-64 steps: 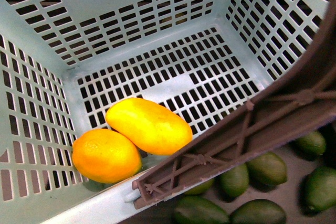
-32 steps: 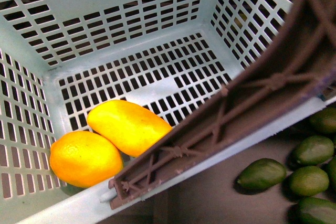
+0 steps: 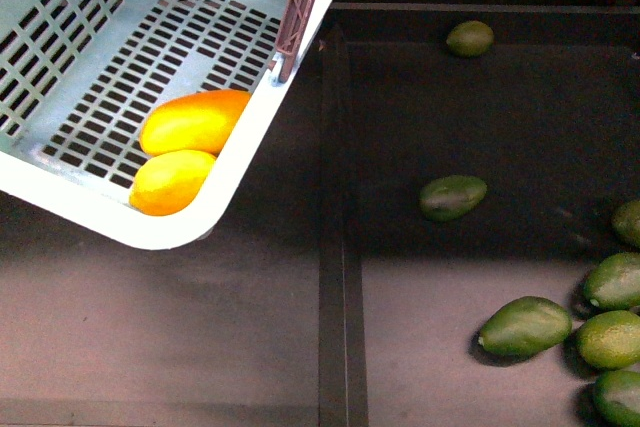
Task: Pick lemon and mango into basket
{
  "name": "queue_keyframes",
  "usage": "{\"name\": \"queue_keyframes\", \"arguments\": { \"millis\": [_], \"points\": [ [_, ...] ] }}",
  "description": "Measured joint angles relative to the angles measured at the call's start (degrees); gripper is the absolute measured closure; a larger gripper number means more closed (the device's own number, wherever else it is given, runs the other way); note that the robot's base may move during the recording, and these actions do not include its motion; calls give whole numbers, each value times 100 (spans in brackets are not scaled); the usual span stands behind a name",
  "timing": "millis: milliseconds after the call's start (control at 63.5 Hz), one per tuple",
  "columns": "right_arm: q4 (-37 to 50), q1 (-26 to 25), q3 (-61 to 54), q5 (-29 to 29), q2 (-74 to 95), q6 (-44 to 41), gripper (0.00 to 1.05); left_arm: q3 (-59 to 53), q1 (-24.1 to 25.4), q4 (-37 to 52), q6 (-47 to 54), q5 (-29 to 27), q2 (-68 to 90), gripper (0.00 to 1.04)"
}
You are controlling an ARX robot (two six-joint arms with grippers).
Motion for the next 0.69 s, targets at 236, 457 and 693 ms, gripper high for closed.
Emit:
{"name": "queue_keyframes", "arguments": {
  "millis": [236,457,693],
  "points": [
    [0,0,0,0,0,0,9,315,680,72,-79,584,975,90],
    [0,0,0,-2,0,0,9,315,1185,262,-219,634,1471,90],
    [0,0,0,-2,0,0,9,313,1379,452,-573,802,1952,90]
  ]
}}
